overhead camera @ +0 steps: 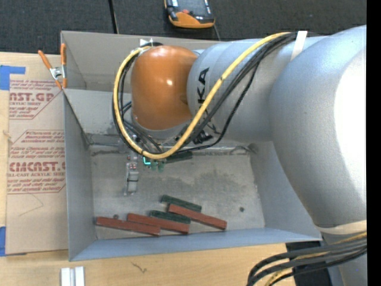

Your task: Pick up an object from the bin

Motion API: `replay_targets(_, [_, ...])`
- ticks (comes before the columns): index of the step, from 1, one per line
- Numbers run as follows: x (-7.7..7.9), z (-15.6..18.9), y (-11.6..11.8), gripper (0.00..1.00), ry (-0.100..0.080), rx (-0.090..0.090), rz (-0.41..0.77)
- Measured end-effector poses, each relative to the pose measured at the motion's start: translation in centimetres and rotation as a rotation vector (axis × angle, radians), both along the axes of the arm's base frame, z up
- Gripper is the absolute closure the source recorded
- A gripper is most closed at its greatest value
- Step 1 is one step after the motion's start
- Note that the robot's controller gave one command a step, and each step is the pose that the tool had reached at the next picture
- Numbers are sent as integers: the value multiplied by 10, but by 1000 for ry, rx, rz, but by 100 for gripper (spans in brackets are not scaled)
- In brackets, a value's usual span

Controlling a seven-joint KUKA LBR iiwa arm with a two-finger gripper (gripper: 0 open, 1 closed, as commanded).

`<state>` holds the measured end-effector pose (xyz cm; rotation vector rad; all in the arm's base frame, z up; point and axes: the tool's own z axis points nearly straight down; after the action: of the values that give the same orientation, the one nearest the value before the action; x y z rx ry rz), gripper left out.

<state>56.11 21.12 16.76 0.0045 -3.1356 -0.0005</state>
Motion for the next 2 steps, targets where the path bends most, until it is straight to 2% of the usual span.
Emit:
replay_targets(1, [2,4,-1,0,-7,1,-2])
replay_targets(2, [-37,-52,14,0,-9,1,158])
